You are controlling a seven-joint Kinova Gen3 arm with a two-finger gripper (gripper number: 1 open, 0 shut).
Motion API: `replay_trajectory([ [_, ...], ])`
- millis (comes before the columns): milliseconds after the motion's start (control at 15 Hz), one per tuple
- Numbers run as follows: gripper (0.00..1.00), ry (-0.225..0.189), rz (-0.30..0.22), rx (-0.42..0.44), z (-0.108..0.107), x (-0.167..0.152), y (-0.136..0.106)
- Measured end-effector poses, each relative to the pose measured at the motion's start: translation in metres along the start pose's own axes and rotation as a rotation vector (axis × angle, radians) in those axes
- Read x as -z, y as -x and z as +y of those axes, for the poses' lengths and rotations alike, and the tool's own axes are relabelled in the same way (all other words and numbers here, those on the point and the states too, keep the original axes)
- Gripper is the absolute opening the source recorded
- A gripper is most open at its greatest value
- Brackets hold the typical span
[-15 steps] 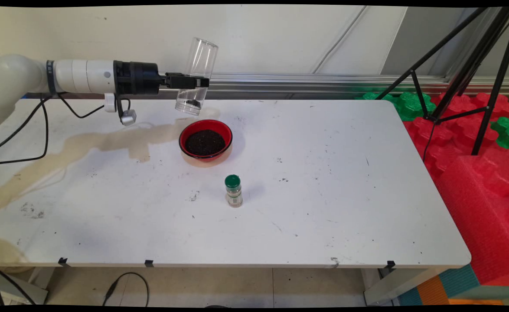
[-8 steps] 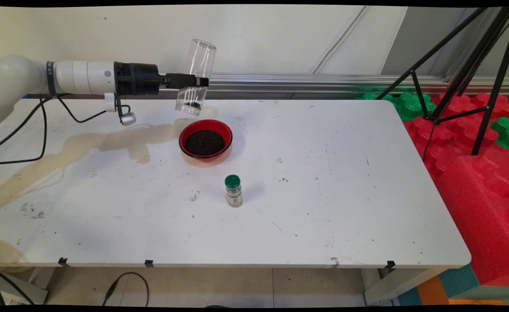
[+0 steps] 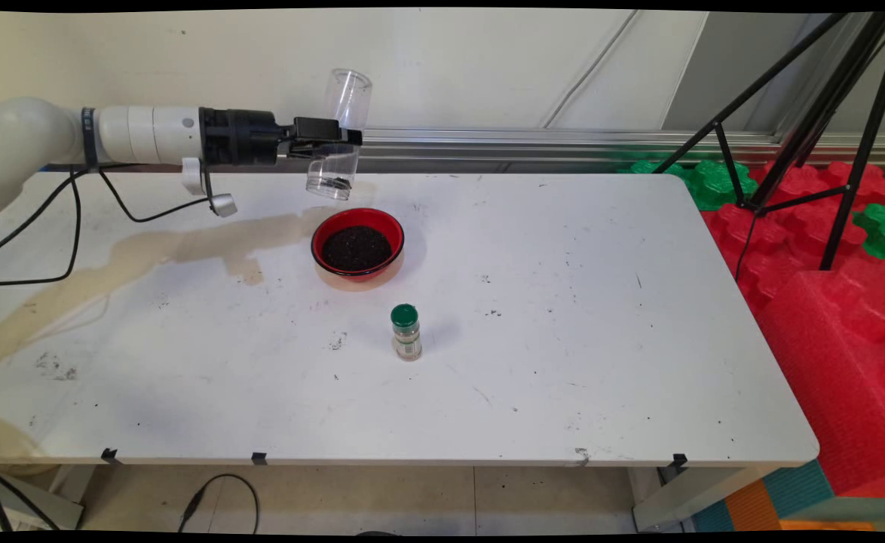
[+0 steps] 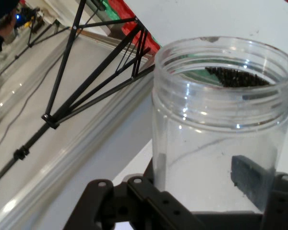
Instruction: Pour the black seasoning powder in the red bowl
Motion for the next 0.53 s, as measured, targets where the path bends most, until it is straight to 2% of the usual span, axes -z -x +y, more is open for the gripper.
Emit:
replay_trajectory([
  [533,0.00,0.015,-0.014,0.199,0.0012,-0.0012,0.0014],
])
